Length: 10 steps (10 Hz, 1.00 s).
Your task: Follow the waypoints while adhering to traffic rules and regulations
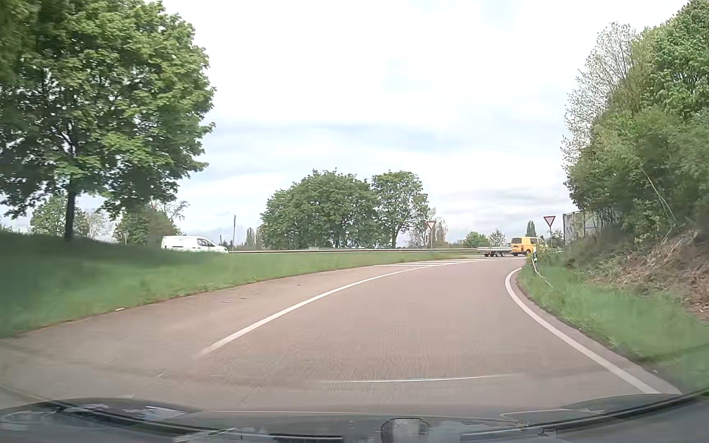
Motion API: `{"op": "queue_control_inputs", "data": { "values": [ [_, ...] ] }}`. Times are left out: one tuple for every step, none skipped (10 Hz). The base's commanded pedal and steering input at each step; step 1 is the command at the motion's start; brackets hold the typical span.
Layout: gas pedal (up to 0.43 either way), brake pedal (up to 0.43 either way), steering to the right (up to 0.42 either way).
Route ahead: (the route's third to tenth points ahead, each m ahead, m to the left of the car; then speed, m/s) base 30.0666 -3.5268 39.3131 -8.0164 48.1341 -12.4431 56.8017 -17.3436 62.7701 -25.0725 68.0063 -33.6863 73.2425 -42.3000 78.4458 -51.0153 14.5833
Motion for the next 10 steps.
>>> {"op": "queue_control_inputs", "data": {
  "values": [
    [0.000,0.000,0.063],
    [0.000,0.000,0.065],
    [0.000,0.000,0.067],
    [0.000,0.000,0.069],
    [0.000,0.000,0.072],
    [0.000,0.000,0.075],
    [0.000,0.000,0.077],
    [0.028,0.000,0.078],
    [0.047,0.000,0.078],
    [0.047,0.000,0.079]
  ]
}}
